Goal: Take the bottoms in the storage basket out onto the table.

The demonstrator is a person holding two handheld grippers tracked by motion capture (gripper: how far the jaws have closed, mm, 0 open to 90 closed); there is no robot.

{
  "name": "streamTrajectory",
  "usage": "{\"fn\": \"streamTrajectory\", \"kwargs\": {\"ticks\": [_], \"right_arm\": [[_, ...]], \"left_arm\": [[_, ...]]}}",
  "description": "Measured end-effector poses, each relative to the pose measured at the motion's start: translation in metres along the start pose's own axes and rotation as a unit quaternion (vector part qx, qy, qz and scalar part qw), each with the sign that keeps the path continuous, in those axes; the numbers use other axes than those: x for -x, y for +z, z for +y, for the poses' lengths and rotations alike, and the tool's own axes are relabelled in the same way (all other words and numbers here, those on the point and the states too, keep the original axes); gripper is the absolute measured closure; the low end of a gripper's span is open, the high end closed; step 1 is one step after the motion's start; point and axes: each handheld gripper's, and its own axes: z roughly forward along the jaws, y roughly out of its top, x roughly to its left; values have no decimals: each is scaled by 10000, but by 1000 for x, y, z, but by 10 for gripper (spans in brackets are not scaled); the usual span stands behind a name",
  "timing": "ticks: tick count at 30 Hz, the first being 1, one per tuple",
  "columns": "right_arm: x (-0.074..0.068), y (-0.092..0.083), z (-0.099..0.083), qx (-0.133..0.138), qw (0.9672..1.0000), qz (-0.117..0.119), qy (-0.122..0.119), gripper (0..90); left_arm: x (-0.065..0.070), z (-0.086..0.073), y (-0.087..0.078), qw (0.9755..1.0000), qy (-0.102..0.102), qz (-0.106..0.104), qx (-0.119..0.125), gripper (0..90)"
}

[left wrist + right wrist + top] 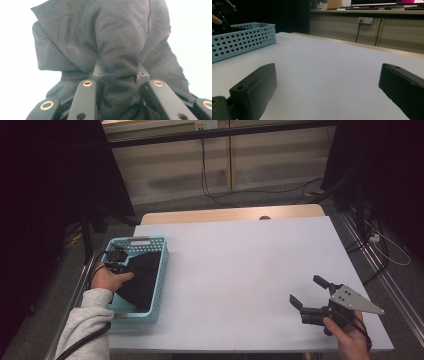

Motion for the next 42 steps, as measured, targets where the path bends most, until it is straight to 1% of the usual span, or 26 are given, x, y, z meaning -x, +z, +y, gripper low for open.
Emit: {"fn": "streamTrajectory", "kwargs": {"ticks": [2, 6, 8, 9, 11, 12, 13, 14, 16, 17, 18, 21, 23, 26, 28, 29, 31, 32, 33, 35, 36, 37, 38, 40, 41, 42], "right_arm": [[0, 0, 0, 3, 10000, 4, 9, 7], [1, 0, -1, -24, 10000, -1, 14, 7], [1, 0, -1, -6, 10000, 3, 13, 7], [1, 0, -1, 3, 10000, -4, 18, 7], [1, 0, -1, 3, 10000, -2, 19, 7], [1, 0, -1, -19, 10000, -7, 16, 7], [1, 0, -1, -19, 10000, -7, 16, 7], [1, 1, -1, -20, 10000, 0, 18, 7], [0, 1, -1, -16, 10000, 2, 17, 7], [0, 1, -1, -11, 10000, 5, 36, 7], [0, 1, -1, -12, 10000, 5, 45, 7], [0, 1, -1, -27, 10000, 5, 30, 7], [0, 1, -1, -26, 10000, 7, 35, 7], [0, 1, -1, -33, 10000, 15, 29, 7], [0, 1, -1, -34, 10000, 17, 5, 7], [0, 1, -1, -35, 10000, 16, 12, 7], [0, 1, -1, -15, 10000, 28, 18, 7], [0, 1, -1, -30, 10000, 24, 11, 7], [0, 1, -1, -30, 10000, 24, 11, 7], [0, 2, -2, -42, 10000, 18, 15, 7], [-1, 2, -1, -32, 10000, 25, 32, 7], [-1, 2, -1, -32, 10000, 25, 32, 7], [-1, 2, -1, -34, 10000, 31, 31, 7], [-1, 2, -2, -51, 10000, 28, 3, 7], [0, 2, -2, -58, 10000, 15, 5, 7], [0, 2, -2, -52, 10000, 17, 12, 7]], "left_arm": [[1, 4, -7, 10000, -50, -12, 82, 712], [2, 10, -25, 9996, -50, -20, 295, 713], [3, 13, -34, 9993, 35, -31, 359, 714], [4, 16, -41, 9990, 15, -21, 449, 714], [5, 18, -46, 9987, 0, -32, 508, 714], [7, 20, -53, 9980, 19, -46, 630, 715], [7, 20, -53, 9980, 19, -46, 630, 715], [10, 24, -60, 9974, 46, -52, 713, 715], [12, 26, -64, 9970, 80, -59, 763, 715], [16, 31, -72, 9961, 86, -117, 873, 715], [16, 31, -72, 9961, 86, -117, 873, 715], [25, 40, -85, 9934, 157, -73, 1135, 715], [28, 43, -88, 9927, 178, -60, 1190, 715], [44, 52, -101, 9875, 298, -94, 1546, 716], [53, 56, -105, 9846, 404, -89, 1697, 716], [60, 58, -105, 9826, 523, -77, 1783, 716], [72, 61, -106, 9806, 669, -116, 1841, 716], [79, 62, -106, 9788, 729, -175, 1907, 715], [79, 62, -106, 9788, 729, -175, 1907, 716], [95, 64, -103, 9755, 884, -341, 1986, 716], [110, 65, -99, 9736, 1020, -489, 1982, 715], [110, 65, -99, 9736, 1020, -489, 1982, 715], [117, 65, -96, 9720, 1099, -571, 1998, 715], [132, 65, -88, 9702, 1253, -699, 1951, 715], [145, 64, -77, 9689, 1411, -796, 1871, 715], [150, 63, -73, 9687, 1444, -822, 1844, 714]]}}
